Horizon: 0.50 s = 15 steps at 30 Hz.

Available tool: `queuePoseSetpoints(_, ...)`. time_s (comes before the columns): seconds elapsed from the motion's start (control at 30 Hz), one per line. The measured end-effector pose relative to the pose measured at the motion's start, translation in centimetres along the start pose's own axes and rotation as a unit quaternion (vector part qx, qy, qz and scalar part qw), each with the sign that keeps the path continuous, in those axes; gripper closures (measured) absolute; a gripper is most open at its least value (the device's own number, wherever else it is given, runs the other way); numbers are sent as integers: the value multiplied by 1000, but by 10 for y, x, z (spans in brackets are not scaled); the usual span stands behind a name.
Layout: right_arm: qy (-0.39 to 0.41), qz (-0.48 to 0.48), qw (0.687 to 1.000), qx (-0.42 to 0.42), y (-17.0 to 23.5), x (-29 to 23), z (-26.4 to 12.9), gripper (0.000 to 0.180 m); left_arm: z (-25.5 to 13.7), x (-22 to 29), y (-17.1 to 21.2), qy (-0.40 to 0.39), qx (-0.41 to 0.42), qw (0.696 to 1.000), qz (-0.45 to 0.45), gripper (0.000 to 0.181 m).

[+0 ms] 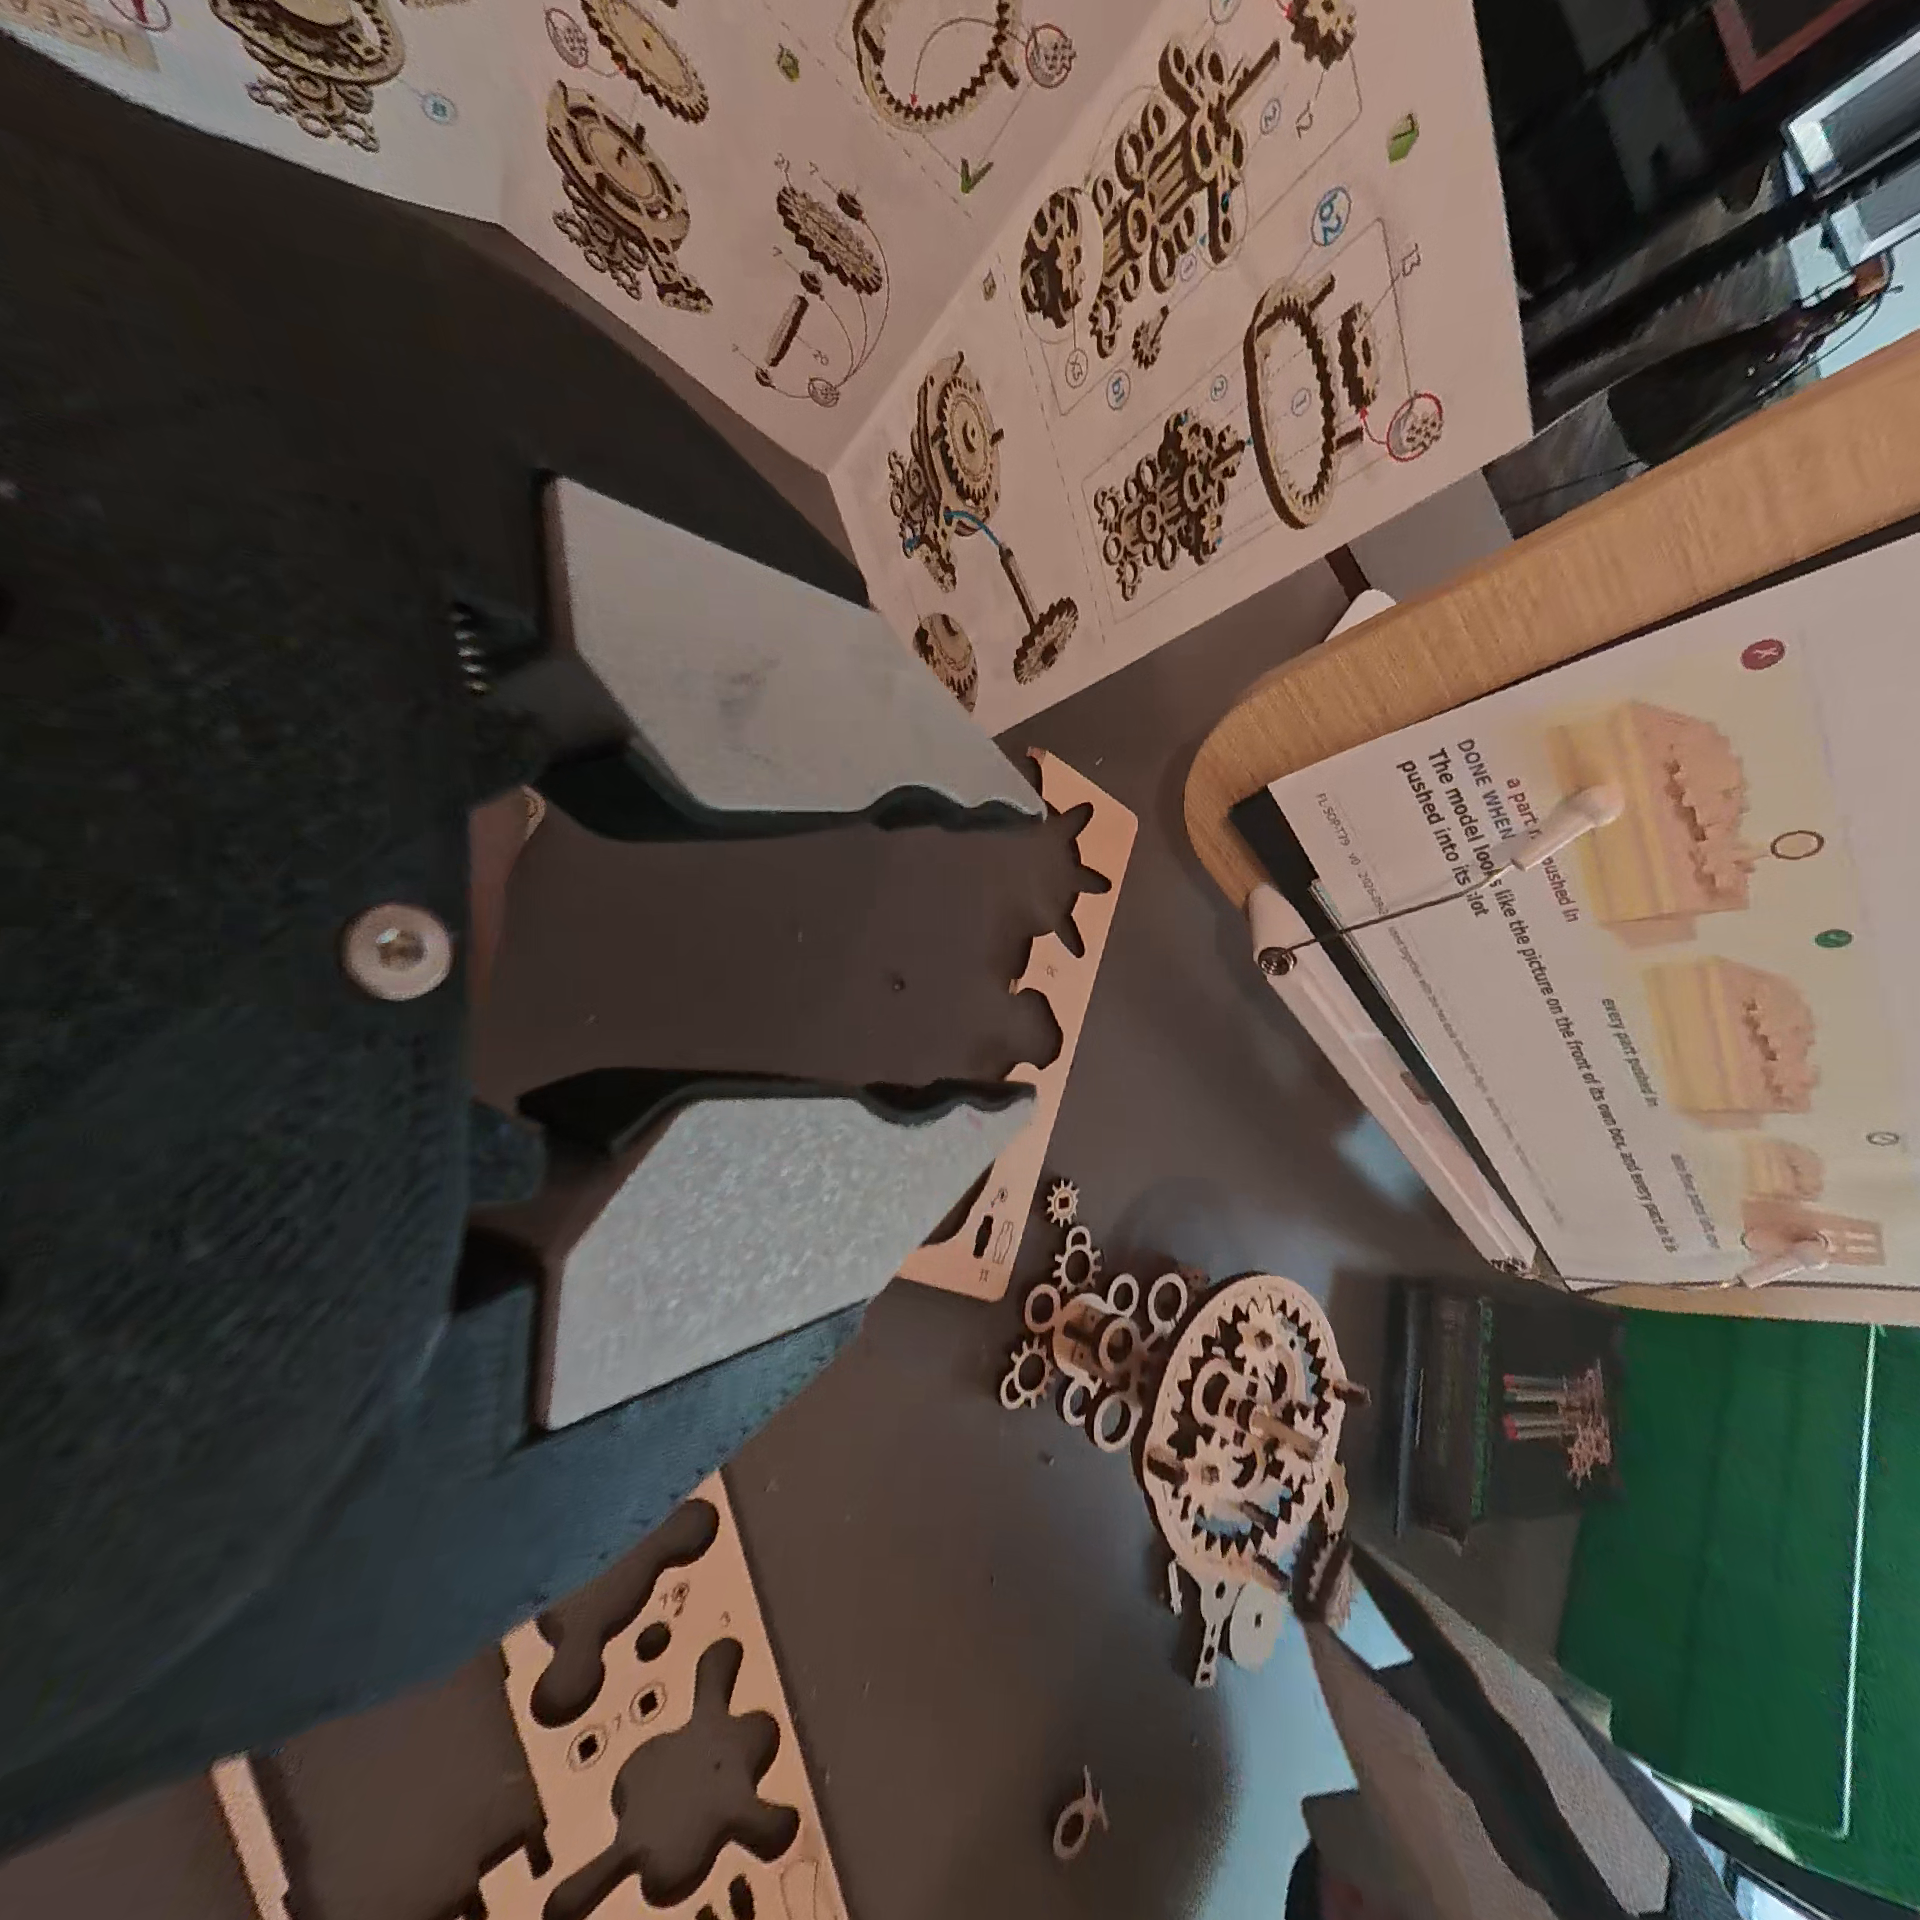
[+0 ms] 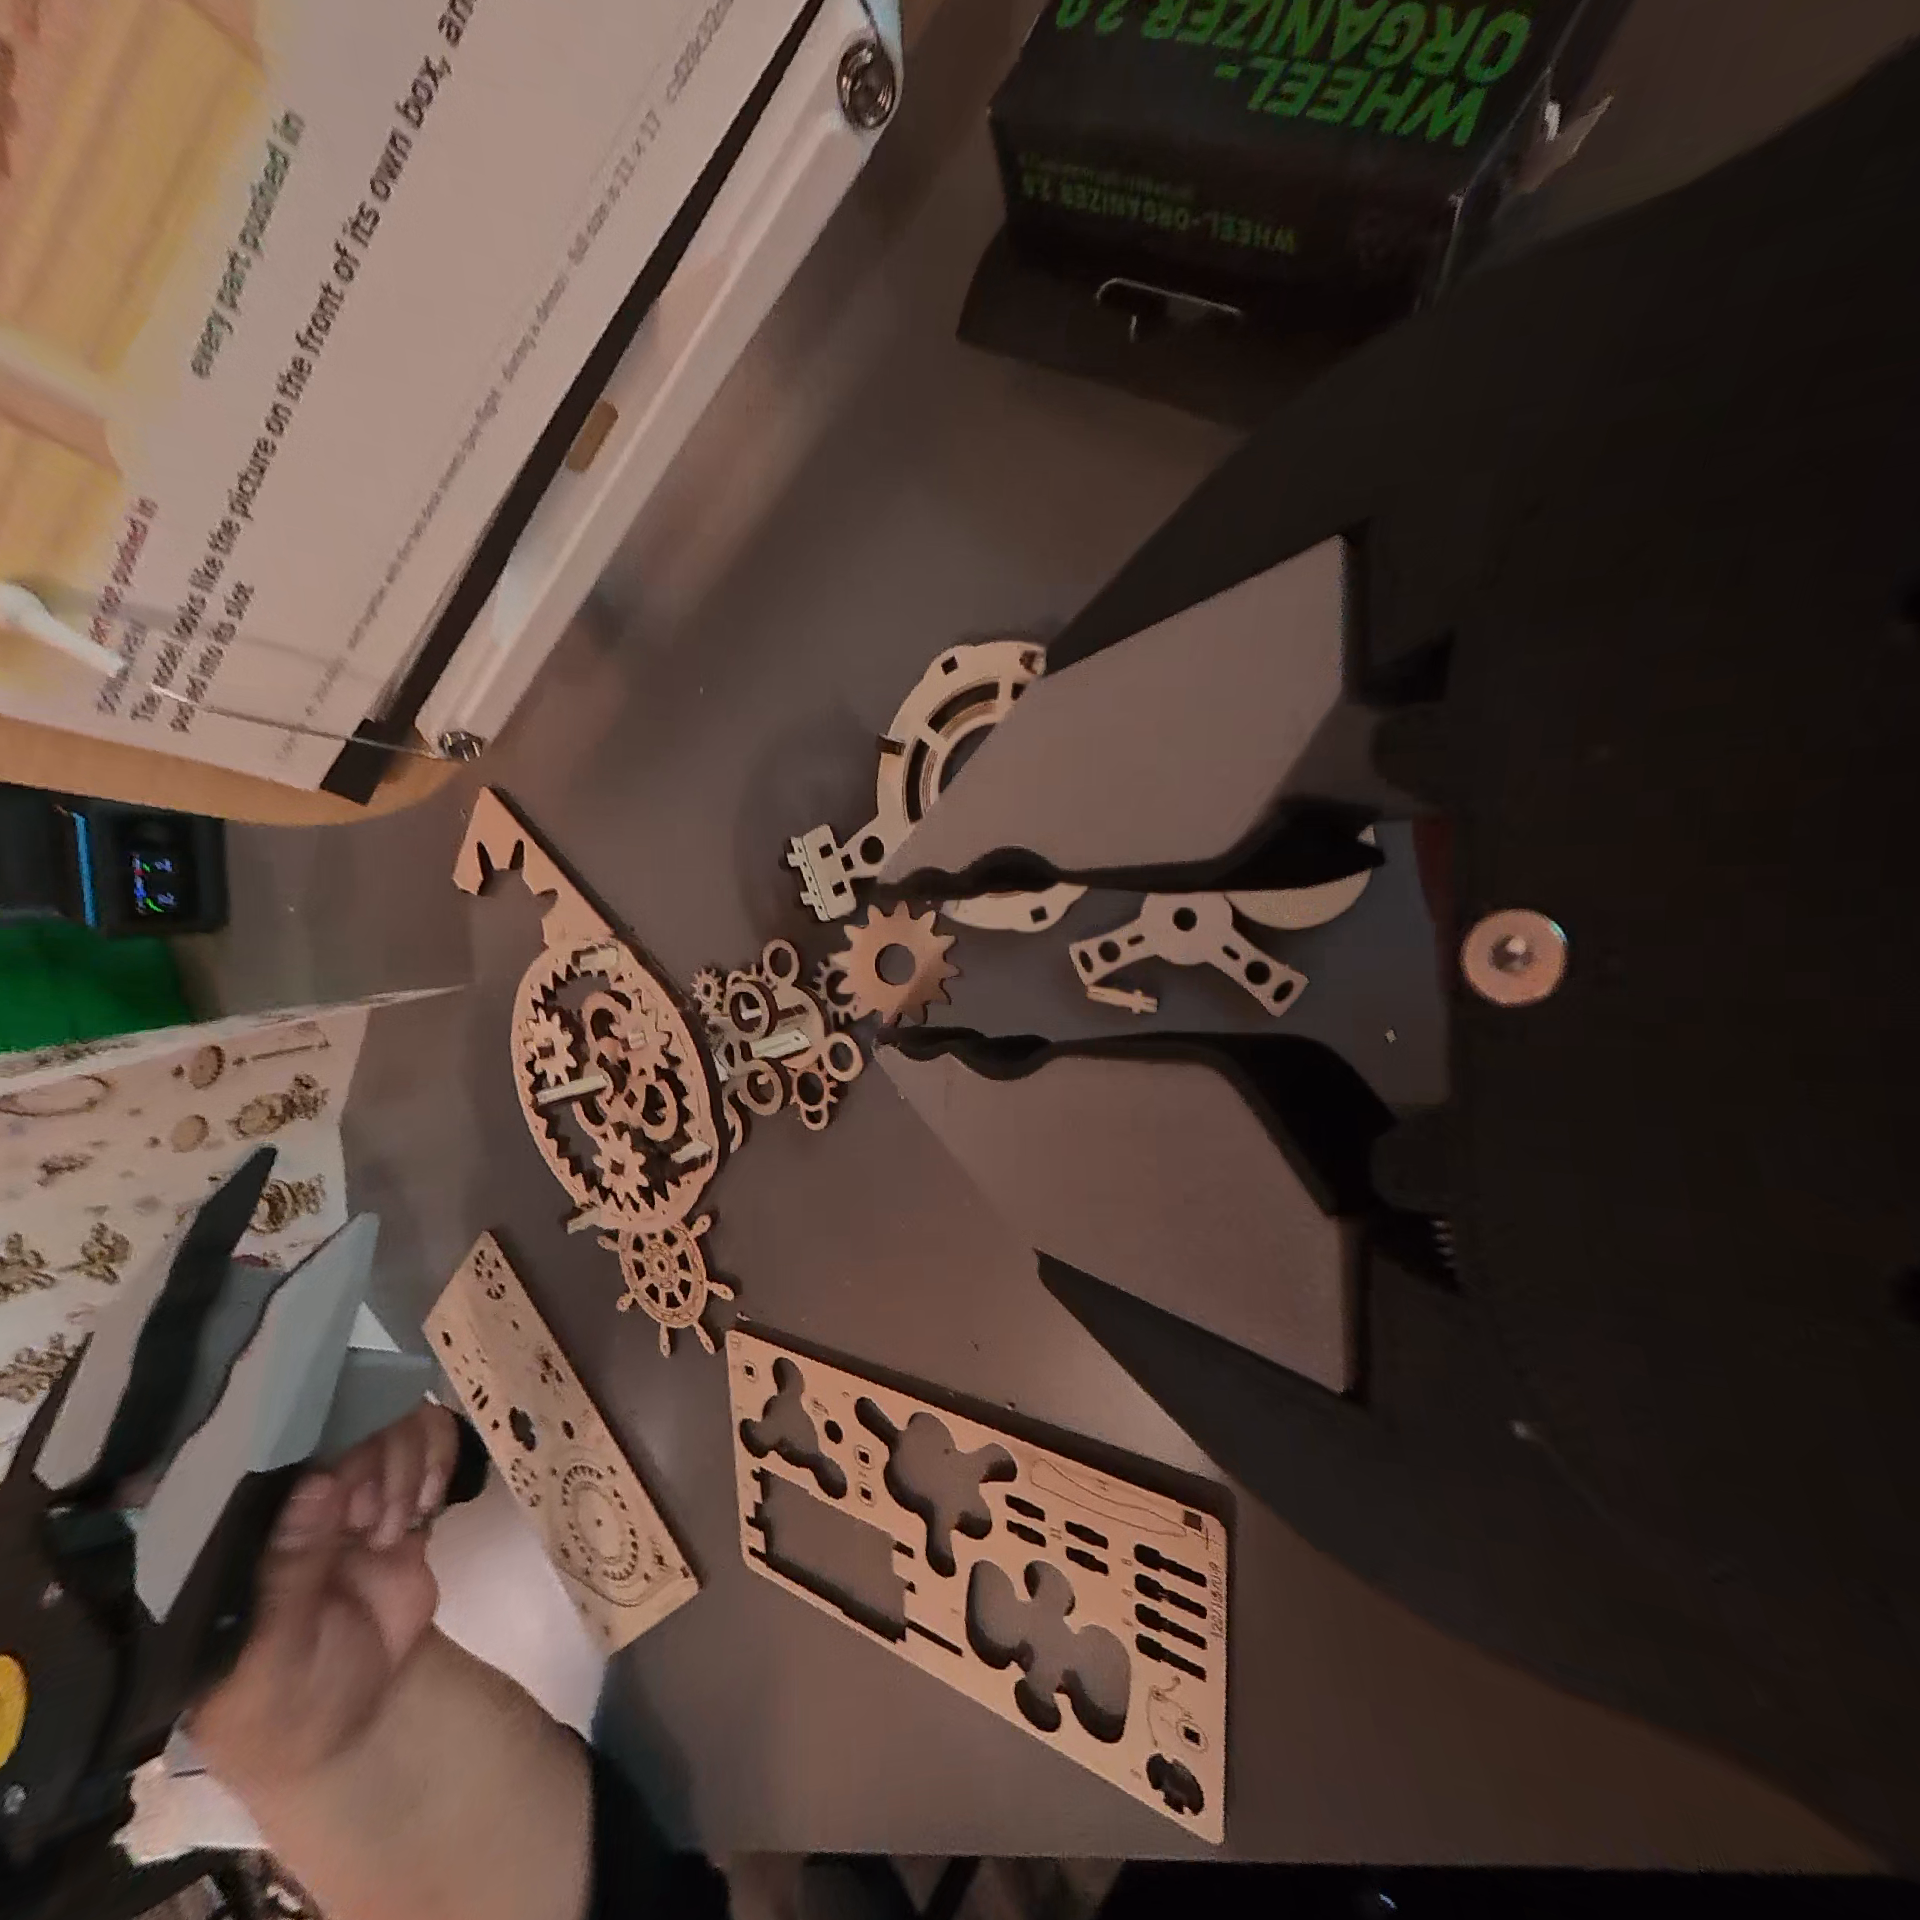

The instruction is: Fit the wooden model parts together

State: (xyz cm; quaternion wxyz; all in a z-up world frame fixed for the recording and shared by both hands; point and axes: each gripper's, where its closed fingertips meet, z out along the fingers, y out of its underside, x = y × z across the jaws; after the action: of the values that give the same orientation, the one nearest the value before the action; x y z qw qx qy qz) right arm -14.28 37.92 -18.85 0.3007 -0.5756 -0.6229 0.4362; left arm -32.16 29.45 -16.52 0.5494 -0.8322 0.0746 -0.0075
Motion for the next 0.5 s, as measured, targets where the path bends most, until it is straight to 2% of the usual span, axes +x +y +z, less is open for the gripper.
queuePoseSetpoints(0.3,0,2,1000,19,-6,5,-3,159,6,-2,9,3,-13,1000,-11,136)
queuePoseSetpoints(0.5,-34,-44,998,9,-37,-12,2,159,16,9,19,15,-31,999,8,137)
